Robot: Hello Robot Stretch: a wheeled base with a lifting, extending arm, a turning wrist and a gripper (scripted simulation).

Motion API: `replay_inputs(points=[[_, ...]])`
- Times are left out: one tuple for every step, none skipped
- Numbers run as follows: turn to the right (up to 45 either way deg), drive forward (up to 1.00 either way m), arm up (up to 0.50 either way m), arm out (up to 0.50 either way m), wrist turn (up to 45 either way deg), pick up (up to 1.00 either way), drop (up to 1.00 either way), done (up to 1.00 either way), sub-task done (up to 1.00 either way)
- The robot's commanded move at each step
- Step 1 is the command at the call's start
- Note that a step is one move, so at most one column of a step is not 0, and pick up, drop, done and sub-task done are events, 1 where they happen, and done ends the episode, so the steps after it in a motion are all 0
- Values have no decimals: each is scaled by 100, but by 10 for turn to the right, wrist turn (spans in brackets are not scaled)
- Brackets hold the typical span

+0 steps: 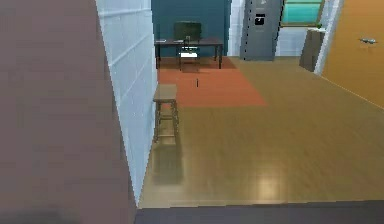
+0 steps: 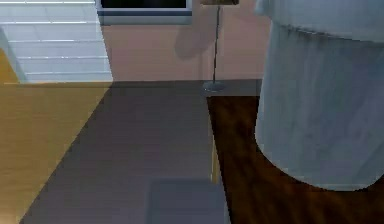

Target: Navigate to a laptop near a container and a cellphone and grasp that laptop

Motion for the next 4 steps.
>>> replay_inputs(points=[[450, 0, 0, 0, 0, 0, 0, 0, 0], [420, 0, 0, 0, 0, 0, 0, 0, 0], [0, 25, 0, 0, 0, 0, 0, 0, 0], [-30, 0, 0, 0, 0, 0, 0, 0, 0]])
